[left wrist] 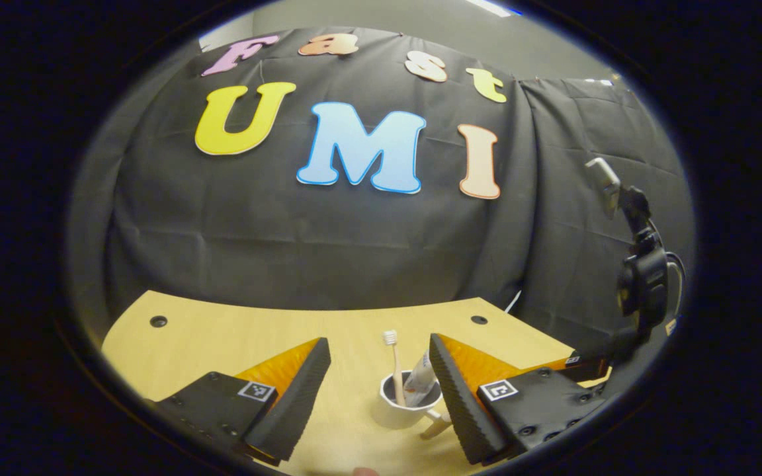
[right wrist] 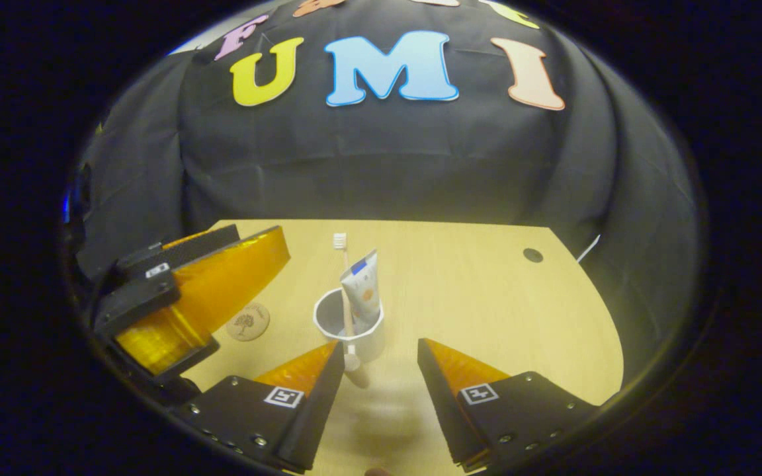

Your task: Put the toothbrush and toothpaste on the desktop into the cup, then pick up the cup and place it on the coaster on the desktop.

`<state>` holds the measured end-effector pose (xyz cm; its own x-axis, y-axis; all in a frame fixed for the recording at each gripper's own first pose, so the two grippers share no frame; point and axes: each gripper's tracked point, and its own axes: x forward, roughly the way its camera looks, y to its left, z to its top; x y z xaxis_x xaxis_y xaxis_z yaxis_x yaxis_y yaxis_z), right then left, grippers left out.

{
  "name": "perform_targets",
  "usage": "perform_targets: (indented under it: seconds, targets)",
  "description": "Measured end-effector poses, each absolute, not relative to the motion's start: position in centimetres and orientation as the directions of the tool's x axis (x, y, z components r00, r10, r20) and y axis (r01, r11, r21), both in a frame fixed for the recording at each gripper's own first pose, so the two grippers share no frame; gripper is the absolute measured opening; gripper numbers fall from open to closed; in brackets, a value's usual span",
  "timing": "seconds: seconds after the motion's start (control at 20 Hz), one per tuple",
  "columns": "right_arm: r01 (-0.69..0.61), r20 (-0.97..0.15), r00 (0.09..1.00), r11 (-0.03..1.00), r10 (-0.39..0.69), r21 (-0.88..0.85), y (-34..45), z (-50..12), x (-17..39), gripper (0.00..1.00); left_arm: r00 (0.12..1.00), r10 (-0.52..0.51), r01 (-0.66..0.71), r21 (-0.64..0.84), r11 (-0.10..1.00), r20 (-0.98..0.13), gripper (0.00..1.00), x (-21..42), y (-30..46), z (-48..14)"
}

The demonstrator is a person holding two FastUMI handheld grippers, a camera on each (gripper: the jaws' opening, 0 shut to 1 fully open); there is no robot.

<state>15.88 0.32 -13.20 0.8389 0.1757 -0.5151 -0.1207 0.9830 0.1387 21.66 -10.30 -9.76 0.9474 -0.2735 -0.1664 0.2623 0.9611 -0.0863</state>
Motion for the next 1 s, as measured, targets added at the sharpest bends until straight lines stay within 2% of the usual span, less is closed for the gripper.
perform_targets:
  seconds: [0.15, 0.2, 0.25, 0.45, 0.5, 0.55, 0.6, 1.0]
  targets:
    - [-0.13, -0.559, 0.805, 0.978, 0.199, 0.16, 1.5, -14.1, 16.9, 0.71, 0.956, -0.239, 0.227, -0.091, 0.97, -0.17, 0.96, 20.8, -8.3, -9.1]
    - [-0.13, -0.575, 0.793, 0.978, 0.201, 0.163, 1.8, -14.5, 17.3, 0.71, 0.958, -0.228, 0.214, -0.097, 0.972, -0.174, 0.92, 20.7, -7.7, -9.1]
    - [-0.134, -0.59, 0.78, 0.976, 0.209, 0.17, 1.9, -14.9, 17.2, 0.71, 0.96, -0.215, 0.199, -0.104, 0.974, -0.18, 0.96, 20.4, -7.0, -9.2]
    - [-0.132, -0.665, 0.708, 0.969, 0.238, 0.207, 3.0, -16.8, 17.9, 0.7, 0.963, -0.179, 0.152, -0.144, 0.978, -0.203, 0.96, 19.7, -4.7, -9.6]
    - [-0.132, -0.68, 0.69, 0.967, 0.247, 0.217, 3.3, -17.4, 18.1, 0.71, 0.964, -0.168, 0.137, -0.152, 0.979, -0.208, 0.92, 19.7, -4.1, -9.9]
    - [-0.133, -0.692, 0.677, 0.967, 0.25, 0.22, 3.5, -17.7, 18.2, 0.71, 0.964, -0.158, 0.125, -0.161, 0.979, -0.213, 0.96, 19.6, -3.6, -10.0]
    - [-0.134, -0.706, 0.662, 0.966, 0.252, 0.22, 3.5, -18.1, 18.3, 0.71, 0.964, -0.149, 0.112, -0.17, 0.979, -0.219, 0.96, 19.5, -3.1, -10.2]
    - [-0.123, -0.802, 0.558, 0.977, 0.214, 0.175, 3.4, -20.7, 18.8, 0.71, 0.963, -0.093, 0.039, -0.21, 0.977, -0.254, 0.96, 19.1, 0.1, -11.1]
